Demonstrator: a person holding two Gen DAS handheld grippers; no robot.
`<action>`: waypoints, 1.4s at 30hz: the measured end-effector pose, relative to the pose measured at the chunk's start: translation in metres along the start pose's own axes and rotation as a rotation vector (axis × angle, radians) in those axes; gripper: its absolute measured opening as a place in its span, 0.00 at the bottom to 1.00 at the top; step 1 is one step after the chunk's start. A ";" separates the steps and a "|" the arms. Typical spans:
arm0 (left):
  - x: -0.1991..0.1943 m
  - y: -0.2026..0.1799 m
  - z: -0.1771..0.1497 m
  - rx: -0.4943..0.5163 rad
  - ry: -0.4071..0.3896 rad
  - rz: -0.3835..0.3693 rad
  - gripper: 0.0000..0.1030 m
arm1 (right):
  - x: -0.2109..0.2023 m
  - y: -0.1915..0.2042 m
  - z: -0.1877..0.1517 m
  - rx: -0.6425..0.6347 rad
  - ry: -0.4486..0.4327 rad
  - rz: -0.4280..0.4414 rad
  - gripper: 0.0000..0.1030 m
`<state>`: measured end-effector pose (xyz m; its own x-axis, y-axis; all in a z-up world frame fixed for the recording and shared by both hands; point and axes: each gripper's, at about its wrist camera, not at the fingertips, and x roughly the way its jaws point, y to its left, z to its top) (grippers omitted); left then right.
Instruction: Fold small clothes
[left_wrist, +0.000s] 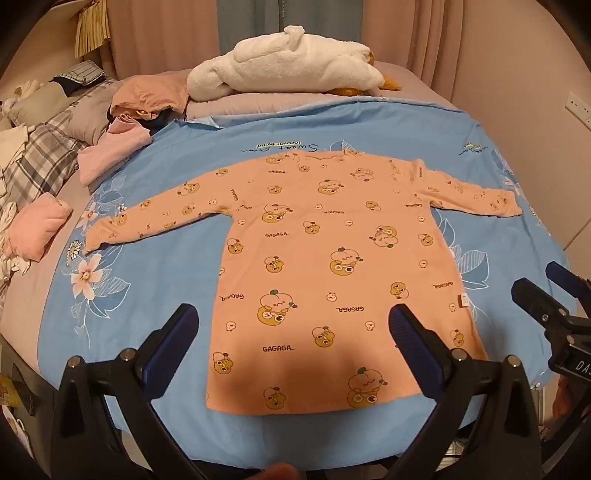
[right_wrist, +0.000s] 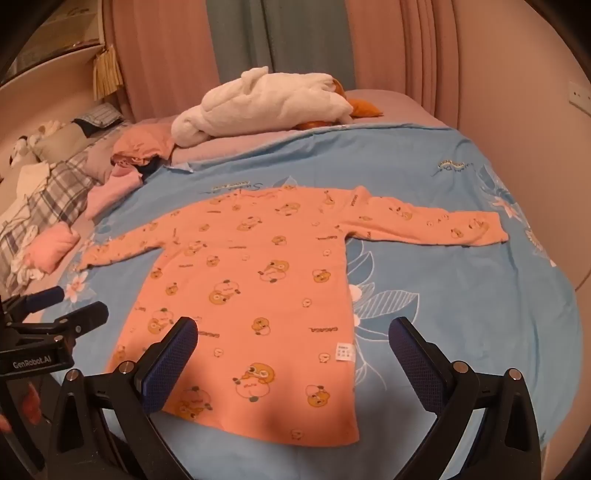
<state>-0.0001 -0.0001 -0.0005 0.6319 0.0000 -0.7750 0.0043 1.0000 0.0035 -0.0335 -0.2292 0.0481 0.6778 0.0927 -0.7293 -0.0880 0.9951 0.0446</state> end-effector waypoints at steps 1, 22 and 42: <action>0.000 0.000 0.000 -0.004 0.002 -0.006 1.00 | 0.000 0.000 0.000 0.001 -0.011 -0.002 0.99; -0.010 0.003 -0.006 -0.006 -0.005 -0.005 1.00 | -0.003 0.011 -0.002 -0.036 0.002 0.013 0.99; -0.017 0.003 -0.008 0.009 -0.036 0.006 1.00 | -0.004 0.014 -0.003 -0.046 0.002 0.018 0.99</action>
<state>-0.0170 0.0028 0.0072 0.6591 0.0060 -0.7520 0.0072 0.9999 0.0142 -0.0399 -0.2160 0.0493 0.6747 0.1102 -0.7298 -0.1333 0.9907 0.0264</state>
